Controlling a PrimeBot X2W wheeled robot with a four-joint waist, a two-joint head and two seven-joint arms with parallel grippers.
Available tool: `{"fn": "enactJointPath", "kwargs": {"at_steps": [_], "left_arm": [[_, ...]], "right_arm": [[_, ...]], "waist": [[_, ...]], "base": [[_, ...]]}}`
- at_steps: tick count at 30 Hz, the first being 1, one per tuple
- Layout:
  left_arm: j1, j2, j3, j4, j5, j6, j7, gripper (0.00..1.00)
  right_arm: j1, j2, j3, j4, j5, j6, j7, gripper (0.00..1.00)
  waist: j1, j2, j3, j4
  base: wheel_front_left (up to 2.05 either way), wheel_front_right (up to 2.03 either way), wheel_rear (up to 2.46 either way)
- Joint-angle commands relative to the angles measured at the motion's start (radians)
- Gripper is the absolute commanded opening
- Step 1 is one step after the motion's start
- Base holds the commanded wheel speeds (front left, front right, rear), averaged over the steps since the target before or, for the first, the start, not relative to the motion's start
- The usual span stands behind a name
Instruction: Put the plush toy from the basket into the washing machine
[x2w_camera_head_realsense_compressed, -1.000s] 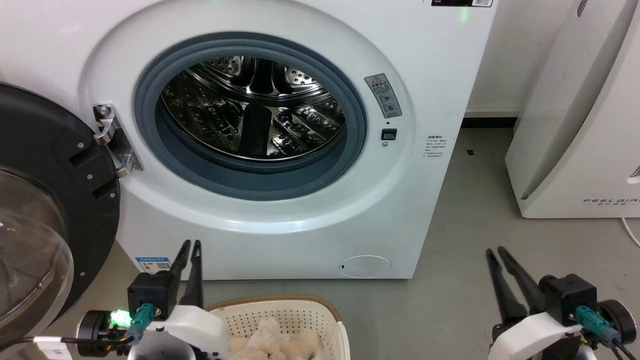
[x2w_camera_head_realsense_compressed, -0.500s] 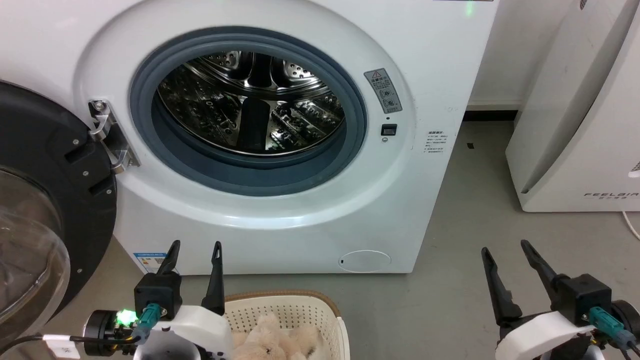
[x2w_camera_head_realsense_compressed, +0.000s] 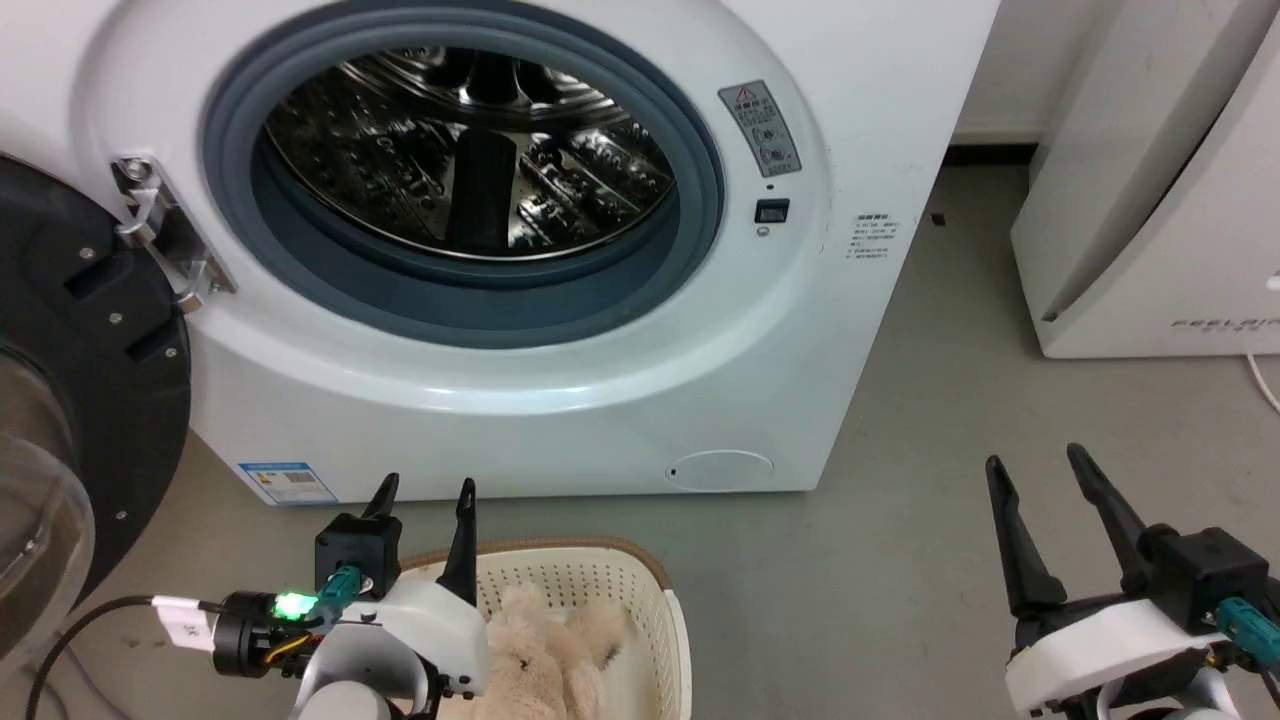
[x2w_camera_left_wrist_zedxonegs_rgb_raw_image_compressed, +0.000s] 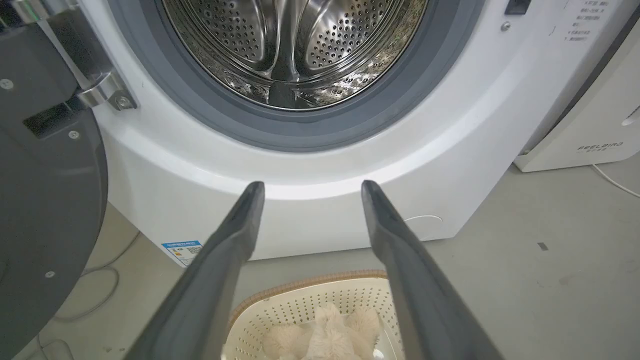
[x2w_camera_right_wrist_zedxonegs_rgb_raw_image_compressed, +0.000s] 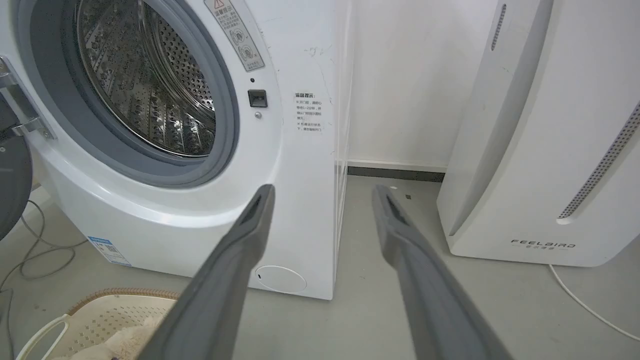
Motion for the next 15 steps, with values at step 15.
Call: {"fn": "enactJointPath", "kwargs": {"at_steps": [15], "left_arm": [[-0.13,0.032,-0.028,0.22,-0.028,-0.02,0.027,1.0]], "right_arm": [[-0.073,0.0,-0.021,-0.031,0.048,0.0,-0.039,1.0]], "waist": [[0.0,0.0,0.148,-0.027]], "base": [[0.0,0.0,0.0]]}}
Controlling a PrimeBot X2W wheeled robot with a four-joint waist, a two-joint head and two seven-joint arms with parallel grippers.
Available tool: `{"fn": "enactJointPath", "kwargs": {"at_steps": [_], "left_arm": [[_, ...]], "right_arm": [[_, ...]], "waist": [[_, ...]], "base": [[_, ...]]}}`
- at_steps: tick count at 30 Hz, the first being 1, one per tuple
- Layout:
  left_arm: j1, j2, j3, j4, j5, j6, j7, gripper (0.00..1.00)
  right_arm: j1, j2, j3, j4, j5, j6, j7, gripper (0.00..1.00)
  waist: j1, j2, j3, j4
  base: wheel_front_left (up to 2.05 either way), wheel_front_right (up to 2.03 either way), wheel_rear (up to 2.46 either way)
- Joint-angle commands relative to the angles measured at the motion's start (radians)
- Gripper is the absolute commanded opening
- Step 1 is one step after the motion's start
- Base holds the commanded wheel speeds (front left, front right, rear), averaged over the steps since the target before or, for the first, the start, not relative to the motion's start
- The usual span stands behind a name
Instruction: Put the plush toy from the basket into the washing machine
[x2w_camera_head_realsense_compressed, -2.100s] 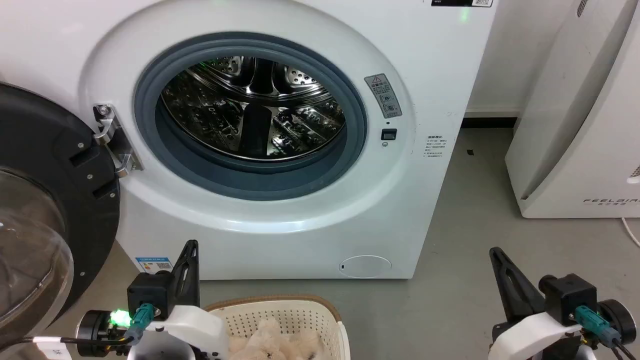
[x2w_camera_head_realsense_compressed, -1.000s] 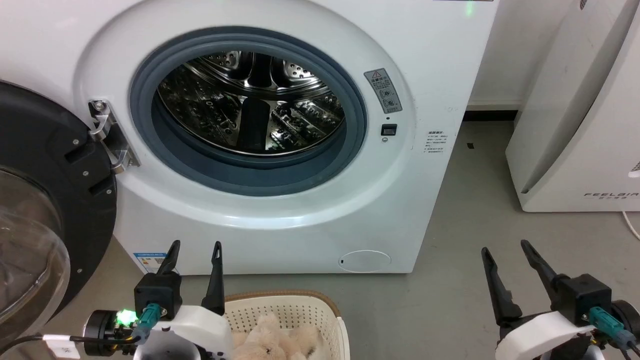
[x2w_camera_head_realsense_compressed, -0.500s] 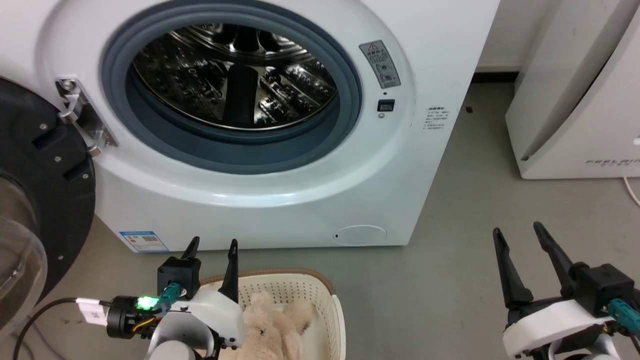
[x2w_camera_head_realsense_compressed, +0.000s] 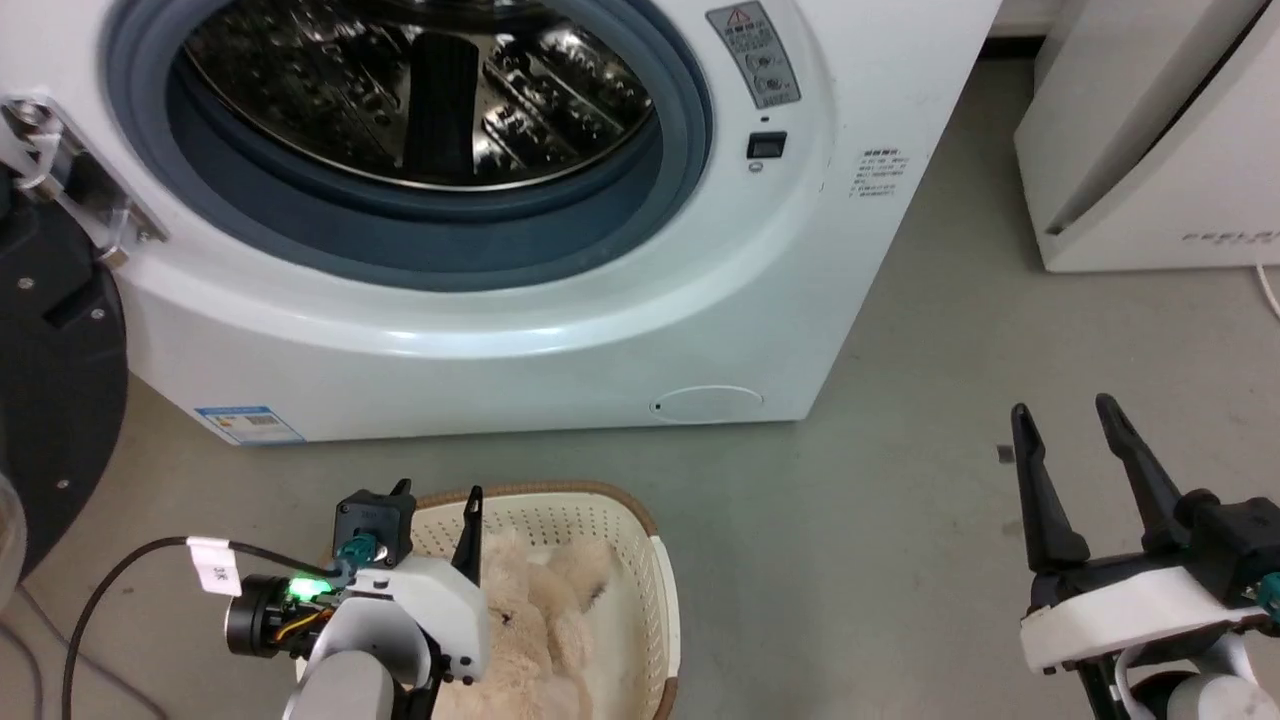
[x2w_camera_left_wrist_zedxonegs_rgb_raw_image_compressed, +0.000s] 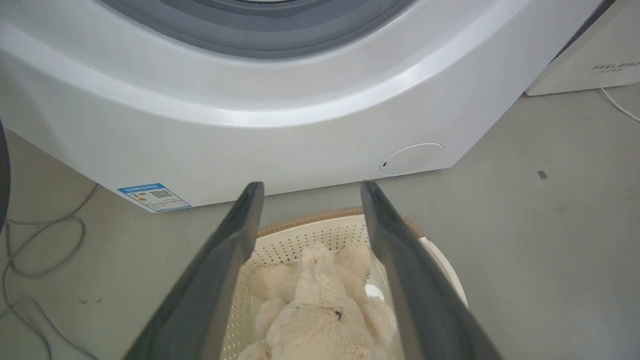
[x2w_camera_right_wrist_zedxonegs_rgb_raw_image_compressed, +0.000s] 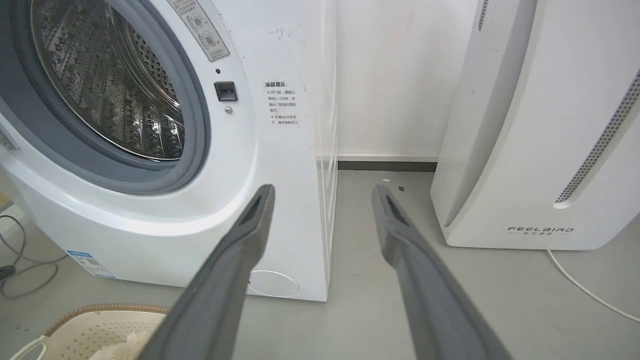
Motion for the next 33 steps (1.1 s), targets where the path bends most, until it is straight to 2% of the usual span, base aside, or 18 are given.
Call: {"fn": "enactJointPath", "kwargs": {"at_steps": [1,33], "left_arm": [[-0.03,0.01,-0.005,0.031,-0.005,-0.004,0.008,1.0],[-0.245,0.086,-0.117,0.352,-0.059,-0.058,0.246,1.0]], "right_arm": [[-0.025,0.0,-0.007,-0.011,0.016,0.0,-0.01,1.0],[-0.134,0.0,-0.049,-0.061,0.103,-0.001,-0.075,1.0]], "waist": [[-0.0001,0.0,0.03,-0.005],[-0.0001,0.0,0.335,-0.048]], "base": [[0.0,0.0,0.0],[0.0,0.0,0.0]]}}
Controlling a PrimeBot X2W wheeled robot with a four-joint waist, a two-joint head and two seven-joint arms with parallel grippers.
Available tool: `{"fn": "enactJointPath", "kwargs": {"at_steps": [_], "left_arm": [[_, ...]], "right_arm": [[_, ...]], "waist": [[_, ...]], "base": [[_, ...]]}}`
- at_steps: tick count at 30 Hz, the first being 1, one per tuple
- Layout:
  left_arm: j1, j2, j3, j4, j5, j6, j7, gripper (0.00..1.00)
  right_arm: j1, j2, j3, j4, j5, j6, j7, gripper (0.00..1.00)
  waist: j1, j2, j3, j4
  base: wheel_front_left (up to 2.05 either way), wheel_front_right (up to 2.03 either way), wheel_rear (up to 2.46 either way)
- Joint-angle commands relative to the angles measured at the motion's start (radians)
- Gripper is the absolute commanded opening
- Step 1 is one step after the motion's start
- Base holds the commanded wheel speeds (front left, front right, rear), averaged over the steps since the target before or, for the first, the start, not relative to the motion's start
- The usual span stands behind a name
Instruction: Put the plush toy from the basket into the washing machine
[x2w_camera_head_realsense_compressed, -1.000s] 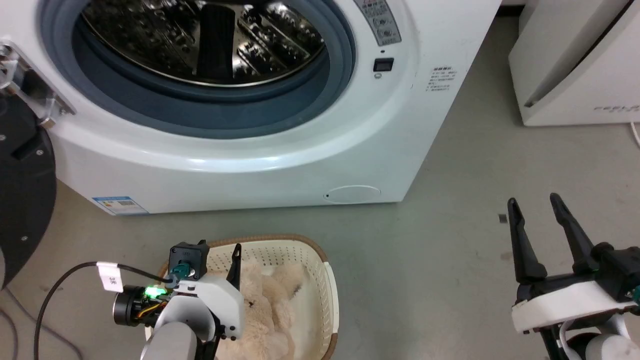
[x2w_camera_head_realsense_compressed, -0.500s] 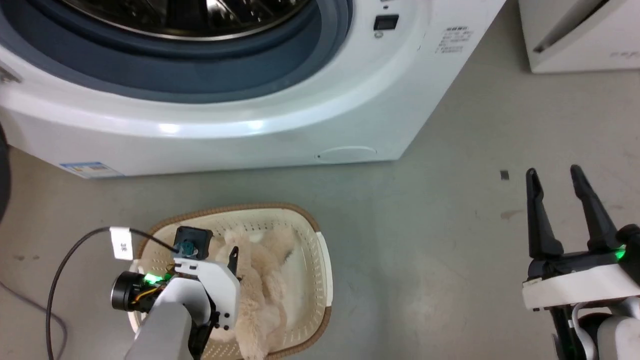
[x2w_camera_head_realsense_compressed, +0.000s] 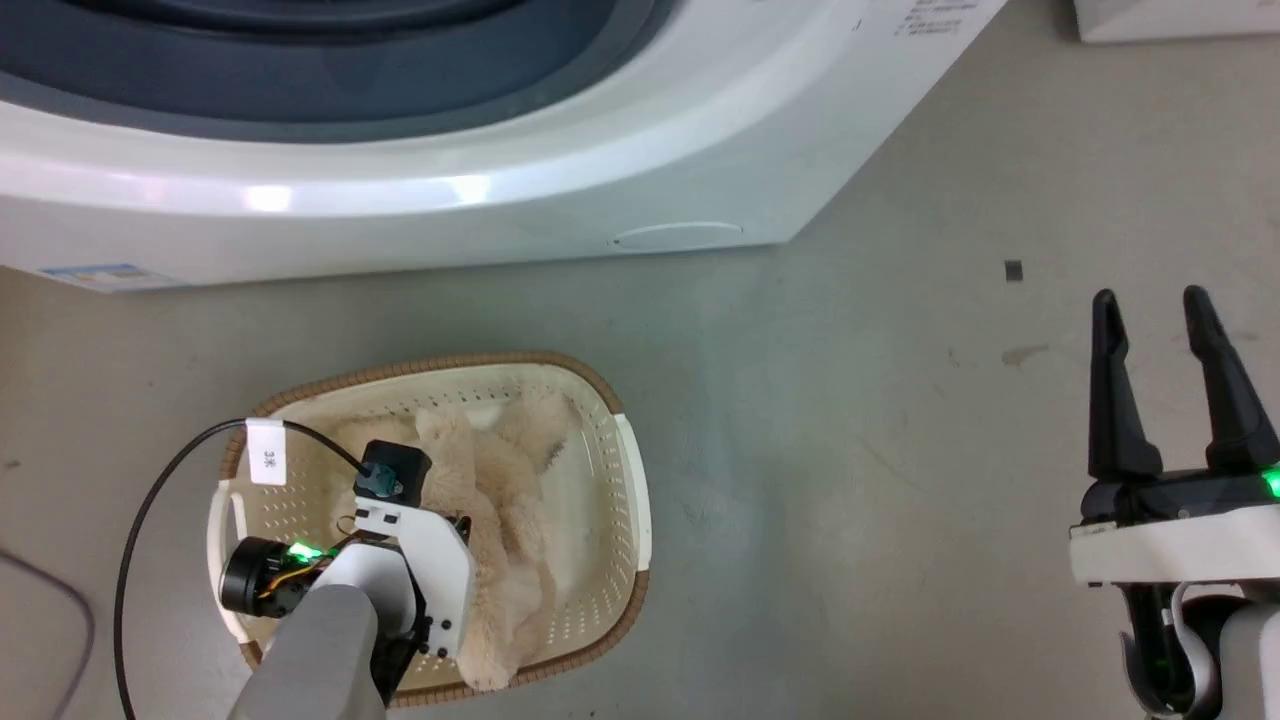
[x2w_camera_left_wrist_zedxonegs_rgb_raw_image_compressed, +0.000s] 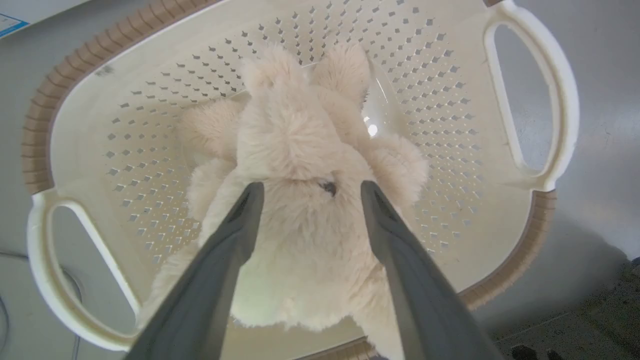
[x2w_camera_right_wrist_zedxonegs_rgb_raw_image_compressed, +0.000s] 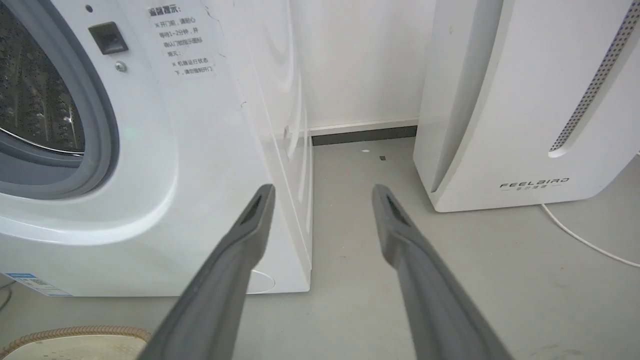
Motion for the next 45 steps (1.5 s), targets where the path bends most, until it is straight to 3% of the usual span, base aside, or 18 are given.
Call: {"fn": "enactJointPath", "kwargs": {"at_steps": [1,21,23,24,33,45], "left_arm": [[-0.027,0.01,-0.009,0.026,-0.007,-0.006,0.007,1.0],[-0.178,0.043,-0.116,0.231,-0.038,-0.028,0.018,1.0],[-0.189,0.045,-0.127,0.252,-0.041,-0.03,0.014,0.11],[-0.196,0.046,-0.132,0.262,-0.043,-0.031,0.01,0.0],[-0.24,0.052,-0.196,0.355,-0.061,-0.041,-0.021,0.0],[-0.239,0.026,-0.314,0.477,-0.122,-0.054,-0.094,0.0]], "right_arm": [[-0.025,0.0,-0.006,-0.008,0.009,0.0,-0.011,1.0],[-0.092,0.0,-0.039,-0.032,0.062,-0.001,-0.053,1.0],[-0.099,0.0,-0.043,-0.033,0.067,-0.001,-0.057,1.0],[-0.103,0.0,-0.045,-0.034,0.069,-0.001,-0.059,1.0],[-0.123,0.0,-0.058,-0.035,0.093,-0.001,-0.078,1.0],[-0.087,0.0,-0.079,0.0,0.105,-0.001,-0.103,1.0]], "waist": [[-0.0001,0.0,0.019,-0.004],[-0.0001,0.0,0.177,-0.022],[-0.0001,0.0,0.183,-0.024],[-0.0001,0.0,0.186,-0.025],[-0.0001,0.0,0.177,-0.033],[-0.0001,0.0,0.052,-0.019]], "base": [[0.0,0.0,0.0],[0.0,0.0,0.0],[0.0,0.0,0.0],[0.0,0.0,0.0],[0.0,0.0,0.0],[0.0,0.0,0.0]]}}
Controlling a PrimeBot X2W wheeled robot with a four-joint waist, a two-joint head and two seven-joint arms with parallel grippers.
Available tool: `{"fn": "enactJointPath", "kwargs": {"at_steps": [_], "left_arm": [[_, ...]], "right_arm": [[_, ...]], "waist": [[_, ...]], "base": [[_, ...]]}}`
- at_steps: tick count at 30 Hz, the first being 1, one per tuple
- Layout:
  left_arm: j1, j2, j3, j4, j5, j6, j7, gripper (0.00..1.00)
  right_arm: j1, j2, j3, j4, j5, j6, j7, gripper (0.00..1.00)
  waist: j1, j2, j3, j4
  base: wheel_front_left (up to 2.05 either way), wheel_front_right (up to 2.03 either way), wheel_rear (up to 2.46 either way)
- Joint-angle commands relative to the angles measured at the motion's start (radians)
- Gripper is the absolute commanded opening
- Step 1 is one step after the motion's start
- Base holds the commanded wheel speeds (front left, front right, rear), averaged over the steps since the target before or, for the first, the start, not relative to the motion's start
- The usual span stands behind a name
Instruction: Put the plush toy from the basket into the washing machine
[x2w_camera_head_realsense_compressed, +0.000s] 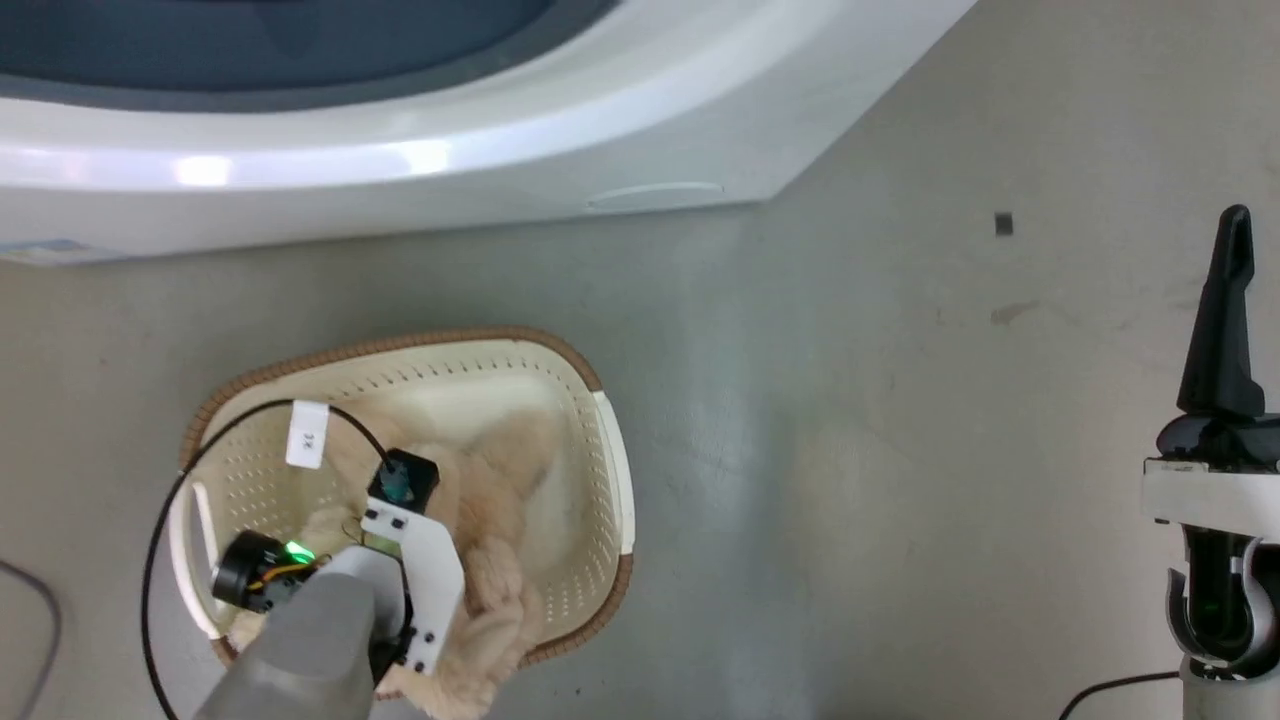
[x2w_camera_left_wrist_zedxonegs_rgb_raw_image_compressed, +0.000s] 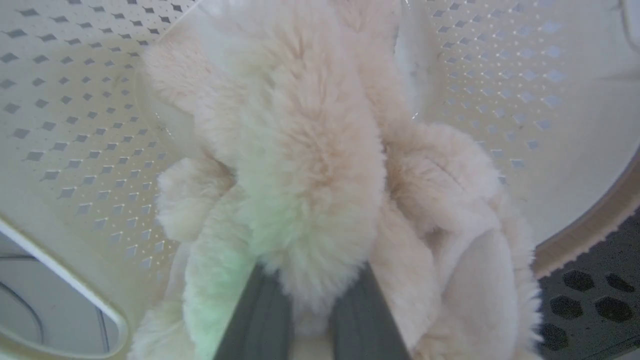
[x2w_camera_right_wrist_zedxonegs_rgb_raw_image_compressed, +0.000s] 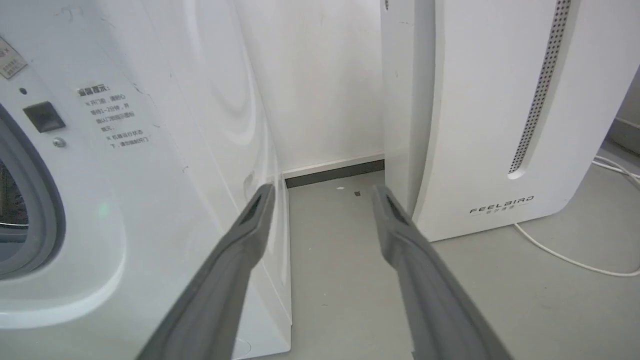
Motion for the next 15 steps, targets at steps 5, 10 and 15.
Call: {"fn": "enactJointPath", "kwargs": {"at_steps": [5,10,15], "left_arm": [[0.011,-0.022,-0.061,0.037,-0.051,-0.011,-0.047,0.0],[0.044,-0.033,-0.1,0.02,-0.086,-0.011,-0.085,0.0],[0.084,-0.039,-0.151,-0.008,-0.135,-0.011,-0.136,0.0]], "right_arm": [[0.035,0.0,-0.011,0.017,0.003,-0.001,-0.013,1.0],[0.071,0.0,-0.013,0.03,-0.005,-0.001,-0.013,1.0],[0.117,0.0,-0.018,0.045,-0.014,-0.001,-0.013,1.0]], "waist": [[0.0,0.0,-0.101,0.033],[0.0,0.0,-0.166,0.052],[0.0,0.0,-0.243,0.077]], "base": [[0.0,0.0,0.0],[0.0,0.0,0.0],[0.0,0.0,0.0]]}}
